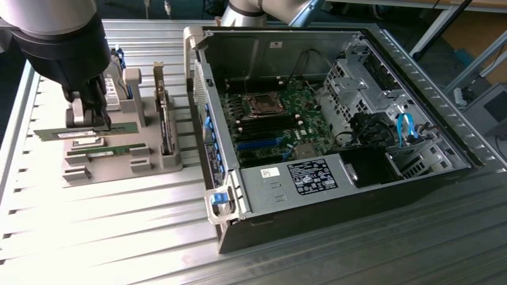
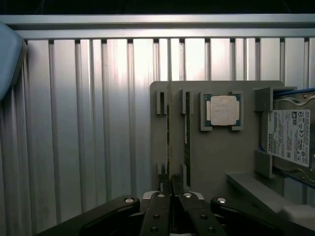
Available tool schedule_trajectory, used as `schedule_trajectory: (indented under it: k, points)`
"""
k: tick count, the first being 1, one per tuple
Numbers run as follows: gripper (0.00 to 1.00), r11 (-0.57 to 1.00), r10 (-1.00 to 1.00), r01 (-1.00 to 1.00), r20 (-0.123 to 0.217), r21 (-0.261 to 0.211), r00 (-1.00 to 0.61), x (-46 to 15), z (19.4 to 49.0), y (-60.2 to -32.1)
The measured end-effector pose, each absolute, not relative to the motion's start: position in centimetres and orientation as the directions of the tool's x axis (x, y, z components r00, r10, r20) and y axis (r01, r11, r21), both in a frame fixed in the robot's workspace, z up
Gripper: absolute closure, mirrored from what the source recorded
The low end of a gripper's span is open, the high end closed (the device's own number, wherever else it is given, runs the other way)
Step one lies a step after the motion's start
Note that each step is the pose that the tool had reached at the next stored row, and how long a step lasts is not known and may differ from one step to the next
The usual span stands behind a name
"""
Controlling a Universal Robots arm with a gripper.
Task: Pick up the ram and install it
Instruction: 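Pick up the ram and move it above insertion slot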
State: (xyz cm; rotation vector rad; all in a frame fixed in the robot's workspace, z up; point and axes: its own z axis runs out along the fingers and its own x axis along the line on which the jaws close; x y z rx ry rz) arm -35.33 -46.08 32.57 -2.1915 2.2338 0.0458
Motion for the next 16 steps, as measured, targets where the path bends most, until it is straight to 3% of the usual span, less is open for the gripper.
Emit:
schedule_trajectory:
  k: [16]
  points:
    - [0.87,0.019,-0.999,-1.0,-0.029,0.012,-0.019,-35.3,34.6,-46.1]
